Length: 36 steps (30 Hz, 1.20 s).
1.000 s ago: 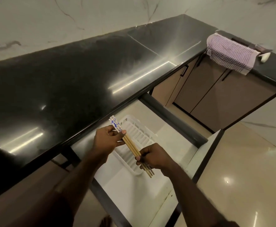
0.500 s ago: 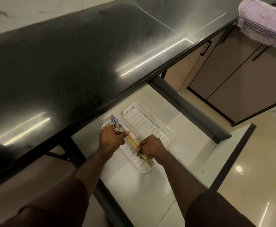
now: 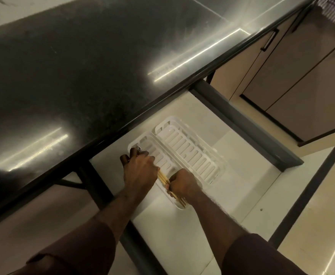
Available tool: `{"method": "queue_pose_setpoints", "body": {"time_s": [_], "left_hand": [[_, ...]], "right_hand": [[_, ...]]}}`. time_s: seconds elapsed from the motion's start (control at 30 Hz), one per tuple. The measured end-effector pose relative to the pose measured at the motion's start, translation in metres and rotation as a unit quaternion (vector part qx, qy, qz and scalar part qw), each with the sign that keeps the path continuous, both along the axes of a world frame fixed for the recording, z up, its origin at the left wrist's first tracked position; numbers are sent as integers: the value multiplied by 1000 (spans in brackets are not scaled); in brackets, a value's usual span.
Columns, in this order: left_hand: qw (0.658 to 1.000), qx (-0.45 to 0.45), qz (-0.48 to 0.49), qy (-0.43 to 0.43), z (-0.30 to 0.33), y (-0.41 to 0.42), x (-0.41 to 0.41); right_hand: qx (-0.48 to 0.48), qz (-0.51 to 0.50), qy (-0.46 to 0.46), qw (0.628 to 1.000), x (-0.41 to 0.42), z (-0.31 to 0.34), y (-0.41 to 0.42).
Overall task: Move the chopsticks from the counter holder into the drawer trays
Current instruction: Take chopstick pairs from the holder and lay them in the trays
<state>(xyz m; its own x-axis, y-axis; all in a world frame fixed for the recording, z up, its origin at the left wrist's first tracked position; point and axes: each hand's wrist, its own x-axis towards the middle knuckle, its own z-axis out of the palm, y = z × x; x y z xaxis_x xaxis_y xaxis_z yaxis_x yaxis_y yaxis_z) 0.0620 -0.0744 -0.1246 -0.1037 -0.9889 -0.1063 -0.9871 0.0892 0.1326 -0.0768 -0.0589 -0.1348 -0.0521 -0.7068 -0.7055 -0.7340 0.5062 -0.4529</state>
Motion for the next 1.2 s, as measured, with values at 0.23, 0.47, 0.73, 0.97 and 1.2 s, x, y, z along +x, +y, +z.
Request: {"method": "queue_pose_setpoints", "body": {"time_s": [0.23,0.47,0.73,0.97,1.2], "left_hand": [[991,91,-39,-87,-13,-1,-2],[978,117,-120,-126,-16,3,-3],[963,144,-164,-157,-17,-1,1],[951,164,-195,-176,-5,-4,3],[989,76,-123,-40,30,-5,2]], "right_hand": [[-6,7,18,1000,10,-14,6],[-56,41,80,994,17,-11,13],[-124,68,97,985,16,-9,22],[-113,54,84,989,14,-1,21],[-165,-2,62,984,5,48,14]]}}
